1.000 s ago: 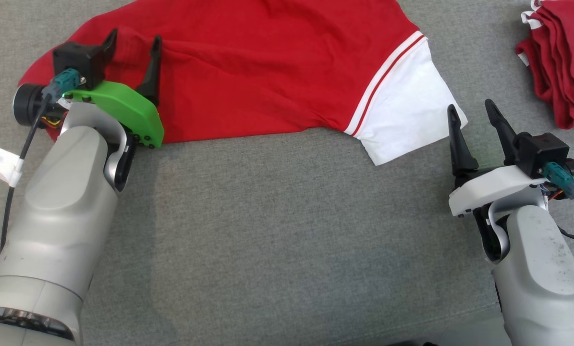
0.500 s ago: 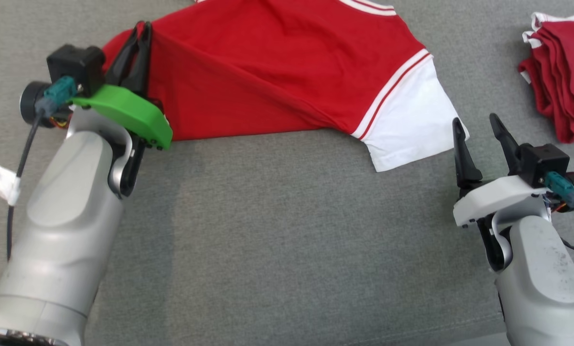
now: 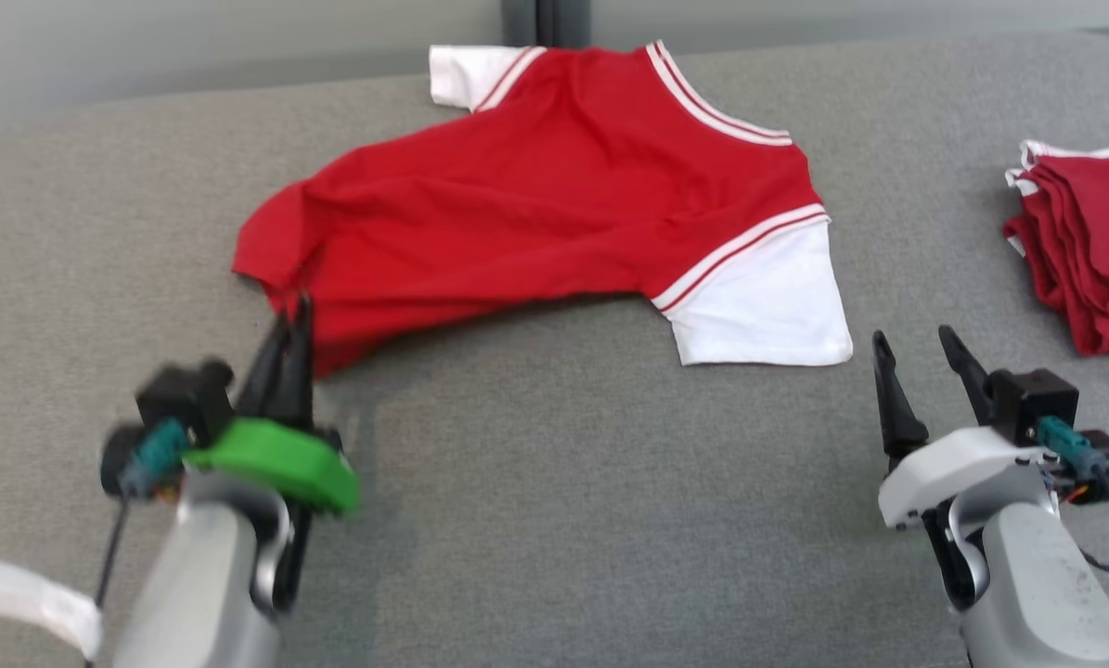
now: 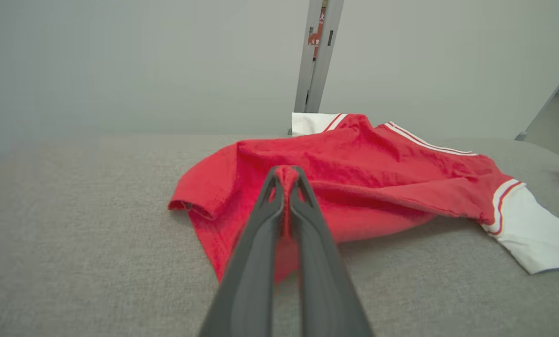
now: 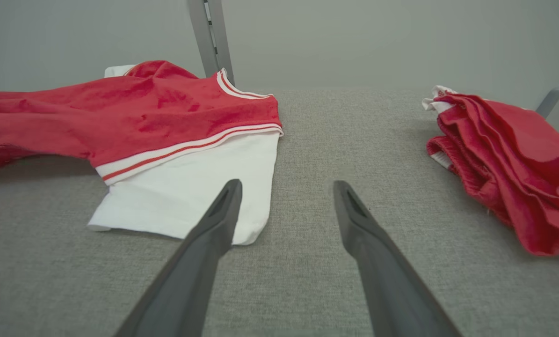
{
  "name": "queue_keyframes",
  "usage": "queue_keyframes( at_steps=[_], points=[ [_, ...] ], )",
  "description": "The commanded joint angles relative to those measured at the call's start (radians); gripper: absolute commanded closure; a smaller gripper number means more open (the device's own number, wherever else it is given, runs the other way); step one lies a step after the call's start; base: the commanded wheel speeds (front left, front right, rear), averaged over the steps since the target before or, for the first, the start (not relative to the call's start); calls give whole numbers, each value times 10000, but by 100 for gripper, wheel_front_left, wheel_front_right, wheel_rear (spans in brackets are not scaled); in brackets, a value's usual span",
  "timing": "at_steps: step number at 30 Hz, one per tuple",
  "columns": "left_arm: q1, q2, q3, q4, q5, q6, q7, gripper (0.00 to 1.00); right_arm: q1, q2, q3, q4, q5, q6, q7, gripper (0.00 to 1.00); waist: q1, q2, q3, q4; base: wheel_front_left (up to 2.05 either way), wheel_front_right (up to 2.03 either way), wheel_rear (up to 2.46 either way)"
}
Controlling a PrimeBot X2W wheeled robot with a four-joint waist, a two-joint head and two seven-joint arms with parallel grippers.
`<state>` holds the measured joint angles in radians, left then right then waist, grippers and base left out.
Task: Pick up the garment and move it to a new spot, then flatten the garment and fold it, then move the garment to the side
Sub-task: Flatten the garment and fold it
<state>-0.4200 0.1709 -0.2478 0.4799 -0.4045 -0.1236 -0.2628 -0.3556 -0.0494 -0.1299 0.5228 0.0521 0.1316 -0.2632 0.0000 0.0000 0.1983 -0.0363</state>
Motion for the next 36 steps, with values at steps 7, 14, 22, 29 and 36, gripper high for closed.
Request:
queue_keyframes(
  at_steps=[7,14,22,29,36],
  points=[
    [2751,-789,1126,61,619,-25,-13,0,741,-35,186,101,202,-20,-19,0,0,0,-1008,279,0,0,0],
    [3610,-1133,1892,-255,1048,67,-12,0,926,-33,311,88,386,-20,-19,0,0,0,-1222,260,0,0,0],
    [3390,-1188,1987,-369,1210,11,-12,0,736,-32,582,7,508,-20,-19,0,0,0,-1123,232,0,0,0],
    [2690,-1187,1358,45,799,-46,-12,0,291,-33,564,18,238,-20,-19,0,0,0,-404,356,0,0,0],
    [2073,-1184,1032,988,541,5,-12,0,-302,-33,493,174,-78,-20,-19,0,0,0,301,452,0,0,0]
  ],
)
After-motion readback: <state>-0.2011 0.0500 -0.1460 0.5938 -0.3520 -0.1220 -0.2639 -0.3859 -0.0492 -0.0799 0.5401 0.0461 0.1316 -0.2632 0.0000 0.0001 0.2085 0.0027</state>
